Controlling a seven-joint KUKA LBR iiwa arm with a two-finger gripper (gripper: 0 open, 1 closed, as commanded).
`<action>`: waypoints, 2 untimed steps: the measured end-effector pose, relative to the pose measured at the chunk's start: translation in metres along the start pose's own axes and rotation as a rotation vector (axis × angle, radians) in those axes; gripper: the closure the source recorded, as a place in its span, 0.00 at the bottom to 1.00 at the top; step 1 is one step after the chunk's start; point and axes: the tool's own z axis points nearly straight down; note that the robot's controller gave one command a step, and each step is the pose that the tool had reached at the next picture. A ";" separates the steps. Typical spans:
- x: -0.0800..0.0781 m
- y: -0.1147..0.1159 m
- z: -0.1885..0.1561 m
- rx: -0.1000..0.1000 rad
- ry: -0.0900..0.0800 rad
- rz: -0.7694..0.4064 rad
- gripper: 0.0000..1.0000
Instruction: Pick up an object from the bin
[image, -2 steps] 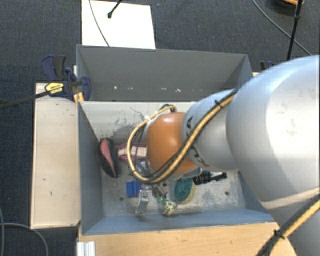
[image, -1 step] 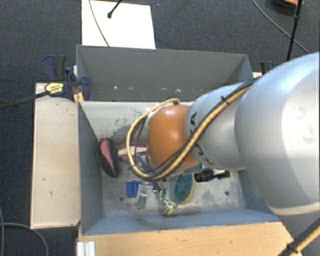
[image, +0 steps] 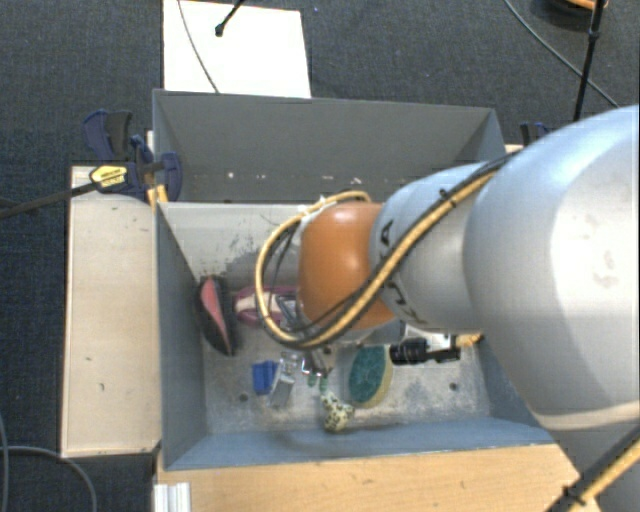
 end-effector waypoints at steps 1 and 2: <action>0.008 -0.002 0.031 0.004 0.006 0.131 0.00; 0.016 0.005 0.030 0.005 0.007 0.061 0.00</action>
Offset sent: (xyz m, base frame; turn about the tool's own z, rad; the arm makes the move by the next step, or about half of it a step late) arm -0.0079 0.0001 -0.0303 0.1319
